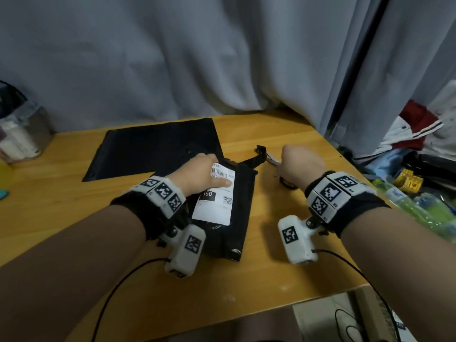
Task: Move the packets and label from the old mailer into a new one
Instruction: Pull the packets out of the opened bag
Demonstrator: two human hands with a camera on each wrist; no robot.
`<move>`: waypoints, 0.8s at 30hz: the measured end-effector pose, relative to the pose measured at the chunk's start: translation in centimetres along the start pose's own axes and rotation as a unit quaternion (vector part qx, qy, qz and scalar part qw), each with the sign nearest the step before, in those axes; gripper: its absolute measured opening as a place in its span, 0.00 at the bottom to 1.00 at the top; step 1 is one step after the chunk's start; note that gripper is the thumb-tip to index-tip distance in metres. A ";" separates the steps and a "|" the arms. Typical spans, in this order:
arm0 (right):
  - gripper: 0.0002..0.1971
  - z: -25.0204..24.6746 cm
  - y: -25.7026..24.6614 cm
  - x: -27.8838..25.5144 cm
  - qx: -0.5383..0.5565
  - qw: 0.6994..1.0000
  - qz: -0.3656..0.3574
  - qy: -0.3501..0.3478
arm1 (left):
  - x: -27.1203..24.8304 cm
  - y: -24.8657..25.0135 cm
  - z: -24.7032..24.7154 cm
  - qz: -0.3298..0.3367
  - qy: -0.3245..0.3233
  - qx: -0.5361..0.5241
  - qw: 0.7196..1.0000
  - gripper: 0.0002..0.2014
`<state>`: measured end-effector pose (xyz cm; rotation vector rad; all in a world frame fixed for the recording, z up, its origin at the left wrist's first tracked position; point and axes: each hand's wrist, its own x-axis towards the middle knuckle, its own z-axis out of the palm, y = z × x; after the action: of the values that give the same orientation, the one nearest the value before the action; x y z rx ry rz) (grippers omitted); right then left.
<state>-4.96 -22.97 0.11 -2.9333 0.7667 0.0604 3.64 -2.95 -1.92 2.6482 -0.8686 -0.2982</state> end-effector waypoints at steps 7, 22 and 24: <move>0.24 0.6 -4.9 -1.5 0.199 0.934 -0.298 0.019 | -5.5 -2.5 -5.7 0.089 0.094 -0.028 0.991 0.08; 0.08 2.5 -12.5 -3.3 0.332 0.887 -0.317 0.047 | -10.9 -7.5 -11.9 0.172 0.109 0.117 0.972 0.14; 0.04 2.6 -13.0 -3.4 0.334 0.882 -0.333 0.006 | -11.5 -8.0 -11.7 0.164 0.092 0.093 0.978 0.17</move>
<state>-1.63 -9.77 -1.05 -2.3478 -0.2343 -0.2318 2.29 12.98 6.86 2.5839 -1.3000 0.1136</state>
